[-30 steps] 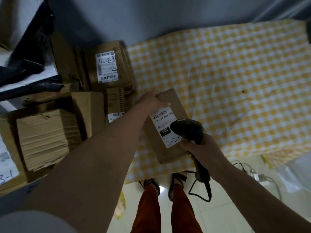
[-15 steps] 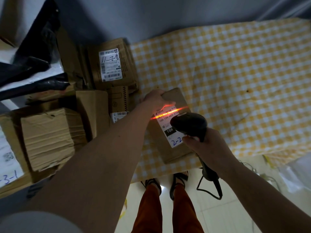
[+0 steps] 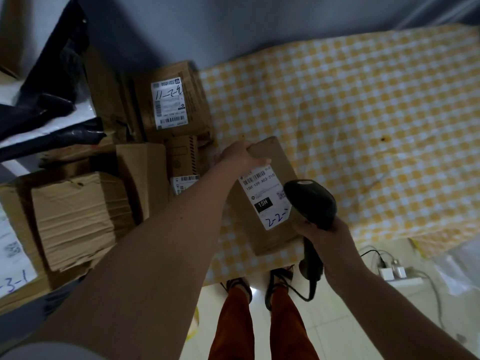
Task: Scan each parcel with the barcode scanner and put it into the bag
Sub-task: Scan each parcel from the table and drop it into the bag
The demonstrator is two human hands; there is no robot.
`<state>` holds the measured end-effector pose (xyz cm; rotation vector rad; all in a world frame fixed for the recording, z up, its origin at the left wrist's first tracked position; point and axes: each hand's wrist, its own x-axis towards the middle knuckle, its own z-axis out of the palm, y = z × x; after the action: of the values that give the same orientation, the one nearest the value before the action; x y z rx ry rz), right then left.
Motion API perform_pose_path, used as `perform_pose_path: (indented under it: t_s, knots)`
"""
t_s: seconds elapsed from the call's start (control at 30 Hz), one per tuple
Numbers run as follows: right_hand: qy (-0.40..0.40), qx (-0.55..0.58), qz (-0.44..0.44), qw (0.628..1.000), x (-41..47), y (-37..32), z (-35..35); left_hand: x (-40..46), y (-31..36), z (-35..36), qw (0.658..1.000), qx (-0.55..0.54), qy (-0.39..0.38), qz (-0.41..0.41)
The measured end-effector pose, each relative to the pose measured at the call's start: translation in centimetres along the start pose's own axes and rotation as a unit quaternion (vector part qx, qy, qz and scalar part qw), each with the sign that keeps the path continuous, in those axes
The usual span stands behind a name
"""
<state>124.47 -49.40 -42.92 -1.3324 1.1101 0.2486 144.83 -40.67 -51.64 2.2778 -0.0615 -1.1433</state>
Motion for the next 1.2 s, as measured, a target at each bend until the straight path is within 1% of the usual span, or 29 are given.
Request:
perform_pose_path:
  t_s: [0.07,0.13,0.2,0.27,0.43,0.57,0.8,0.93,1.07,1.2]
  knots:
    - [0.063,0.048,0.033,0.996,0.1,1.5,-0.4,-0.1,0.0,0.1,1.000,0.009,0.004,-0.006]
    - [0.082,0.100,0.074,0.989,0.4,2.4,-0.7,-0.3,-0.1,0.2,1.000,0.016,0.006,-0.011]
    - [0.052,0.167,0.112,0.978,0.7,2.8,-0.9,-0.7,-0.2,0.4,0.999,0.032,0.005,-0.012]
    - [0.019,0.214,0.129,0.968,1.2,3.0,-1.0,-1.4,-0.4,0.8,0.999,0.038,0.004,-0.013]
    - [0.010,0.221,0.138,0.965,1.2,2.8,-2.1,-4.0,-0.4,1.6,0.998,0.056,0.028,-0.025]
    - [0.020,0.208,0.119,0.971,-0.1,1.4,-3.9,-7.5,0.7,2.1,0.995,0.071,0.073,-0.013]
    - [0.026,0.205,0.042,0.977,-4.0,-3.6,-8.1,-13.3,5.0,1.0,0.991,0.053,0.125,0.021]
    - [0.036,0.216,-0.018,0.976,-7.4,-6.2,-10.3,-16.8,7.5,0.1,0.988,0.023,0.140,0.064]
    - [0.066,0.228,-0.074,0.969,-11.2,-7.5,-11.1,-20.6,10.3,-1.3,0.981,0.071,0.155,0.092]
    - [0.101,0.263,-0.107,0.953,-15.1,-8.1,-10.9,-23.4,11.1,-1.8,0.981,0.020,0.137,0.133]
